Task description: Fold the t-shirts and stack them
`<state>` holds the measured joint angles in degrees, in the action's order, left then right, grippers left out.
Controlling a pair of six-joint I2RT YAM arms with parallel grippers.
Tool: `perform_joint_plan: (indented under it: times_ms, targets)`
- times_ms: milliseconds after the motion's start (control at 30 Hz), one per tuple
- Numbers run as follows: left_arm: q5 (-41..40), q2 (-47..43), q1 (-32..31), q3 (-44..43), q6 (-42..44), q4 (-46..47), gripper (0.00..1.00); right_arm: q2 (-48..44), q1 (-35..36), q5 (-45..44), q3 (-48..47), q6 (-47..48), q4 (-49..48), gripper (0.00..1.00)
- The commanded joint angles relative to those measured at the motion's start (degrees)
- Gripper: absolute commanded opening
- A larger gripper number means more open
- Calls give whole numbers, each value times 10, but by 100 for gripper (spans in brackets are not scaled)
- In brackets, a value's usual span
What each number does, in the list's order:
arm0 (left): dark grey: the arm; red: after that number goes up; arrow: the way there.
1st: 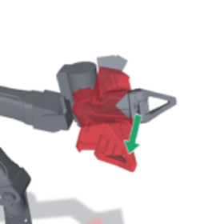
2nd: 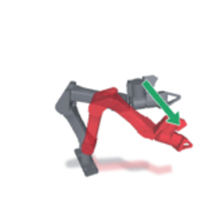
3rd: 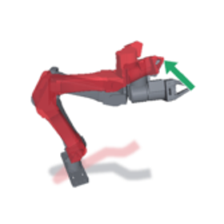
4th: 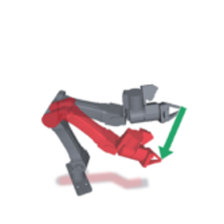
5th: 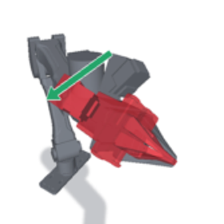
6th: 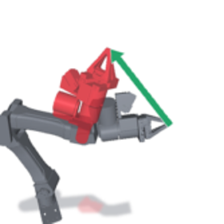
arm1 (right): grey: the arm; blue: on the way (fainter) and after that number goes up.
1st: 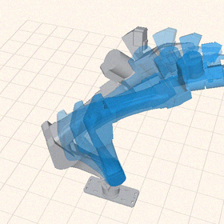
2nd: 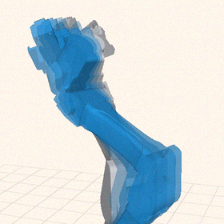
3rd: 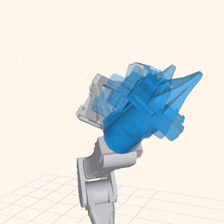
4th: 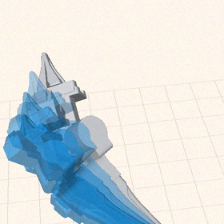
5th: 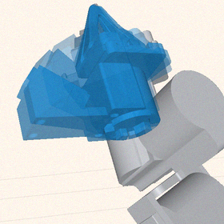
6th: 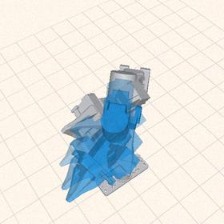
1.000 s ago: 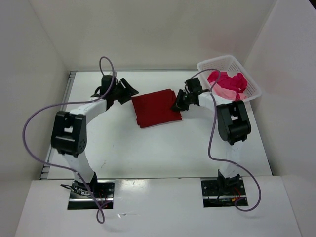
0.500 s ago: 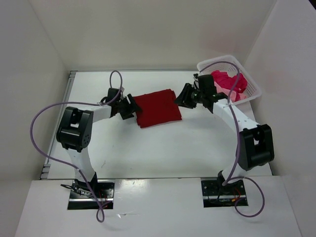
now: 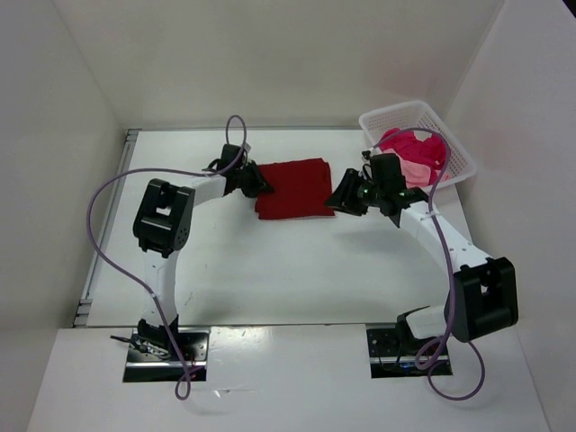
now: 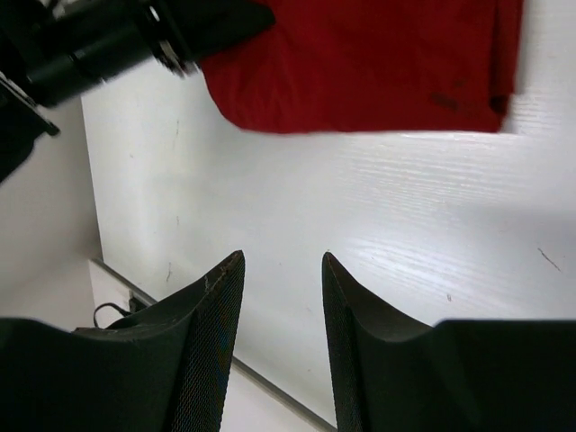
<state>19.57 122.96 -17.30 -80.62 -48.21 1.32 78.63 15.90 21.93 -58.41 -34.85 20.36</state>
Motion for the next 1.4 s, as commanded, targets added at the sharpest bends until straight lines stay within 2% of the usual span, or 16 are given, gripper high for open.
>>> perform_joint_plan:
  times_ms: [0, 200, 333, 500, 667, 800, 867, 933, 967, 1033, 1100, 1233, 1367]
  targets:
    - [-23, 18, 73, -75, 2, -16, 10, -29, -3, -5, 20, 7, 9, 46]
    - [-10, 30, 217, -182, 15, -41, 10, -34, -3, -5, 43, 7, 21, 46]
    - [-18, 30, 293, -188, 22, -41, 11, -34, -3, -5, 53, 7, 27, 46]
    - [-50, 13, 378, -148, 28, -23, 14, -39, -3, 0, 53, 12, 27, 46]
    - [-74, -8, 410, -74, -6, 19, 23, -39, -3, 14, 59, 12, 27, 46]
    - [-131, -41, 424, -30, -23, 31, 26, -39, -3, 19, 64, 12, 27, 46]
    - [-139, -53, 432, -5, -36, 48, 46, -45, -3, 19, 69, 12, 27, 46]
    - [-129, -53, 438, 0, -44, 54, 61, -45, -3, 19, 74, 12, 27, 47]
    - [-129, -59, 438, 0, -44, 54, 73, -45, -3, 19, 74, 12, 27, 48]
    - [-134, -75, 443, 12, -35, 54, 84, -45, -3, 19, 74, 17, 27, 50]
    - [-143, -104, 443, 27, -27, 45, 100, -45, -3, 13, 74, 17, 27, 50]
    - [-171, -188, 443, 86, -21, 38, 100, -40, -3, -7, 54, 17, 27, 51]
    - [-166, -266, 443, 155, -21, 38, 100, -20, -3, -25, 9, 17, 27, 51]
